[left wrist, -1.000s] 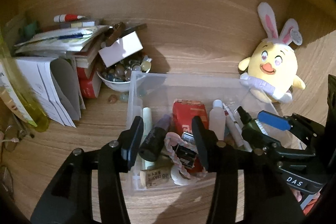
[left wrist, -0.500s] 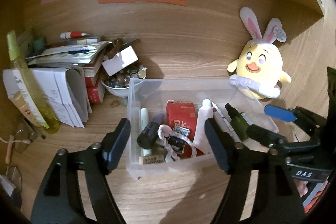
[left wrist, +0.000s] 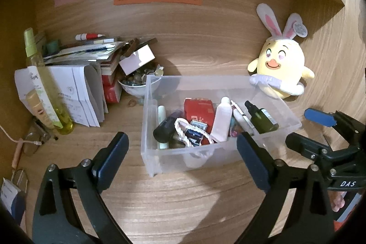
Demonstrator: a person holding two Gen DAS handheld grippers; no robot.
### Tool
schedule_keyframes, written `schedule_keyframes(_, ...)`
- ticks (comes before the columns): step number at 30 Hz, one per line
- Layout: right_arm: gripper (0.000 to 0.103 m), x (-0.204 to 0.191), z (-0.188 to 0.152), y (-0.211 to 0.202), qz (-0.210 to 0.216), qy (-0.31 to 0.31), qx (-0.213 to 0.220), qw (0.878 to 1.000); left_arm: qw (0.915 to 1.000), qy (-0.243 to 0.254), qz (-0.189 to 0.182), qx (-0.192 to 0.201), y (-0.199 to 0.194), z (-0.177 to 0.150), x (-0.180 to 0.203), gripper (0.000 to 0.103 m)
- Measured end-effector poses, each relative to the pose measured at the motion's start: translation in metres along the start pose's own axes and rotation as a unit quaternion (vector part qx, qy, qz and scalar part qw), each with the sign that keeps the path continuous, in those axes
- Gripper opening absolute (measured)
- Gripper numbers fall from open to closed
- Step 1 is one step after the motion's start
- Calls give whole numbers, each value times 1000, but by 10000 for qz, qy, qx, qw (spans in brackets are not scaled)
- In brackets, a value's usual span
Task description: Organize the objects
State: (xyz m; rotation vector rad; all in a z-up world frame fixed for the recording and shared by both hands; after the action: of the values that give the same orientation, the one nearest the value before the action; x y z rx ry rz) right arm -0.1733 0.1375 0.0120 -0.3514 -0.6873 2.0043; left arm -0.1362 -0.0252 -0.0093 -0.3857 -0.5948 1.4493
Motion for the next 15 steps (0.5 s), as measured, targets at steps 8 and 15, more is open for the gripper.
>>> schedule_keyframes(8, 85, -3, -11, 0, -3, 43, -109, 9999, 9999, 53, -24, -93, 1, -14, 5, 97)
schedule_keyframes(15, 85, -4, -16, 2, 12, 81, -172, 9998, 9999, 43, -82, -85, 0, -15, 5, 97)
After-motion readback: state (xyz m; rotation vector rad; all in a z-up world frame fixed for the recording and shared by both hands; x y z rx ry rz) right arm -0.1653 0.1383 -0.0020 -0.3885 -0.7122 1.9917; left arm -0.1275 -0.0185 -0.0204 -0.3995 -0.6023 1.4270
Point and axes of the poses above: each gripper's, at about its wrist camera, not at the fingertips, and y roughly the way its jaws point, x to its right, z to its top, the point moved 4 cm from there along y, roughly the way its jaws point, and after that the axes turned 7 degrees about -z, right-handed, at the moved point
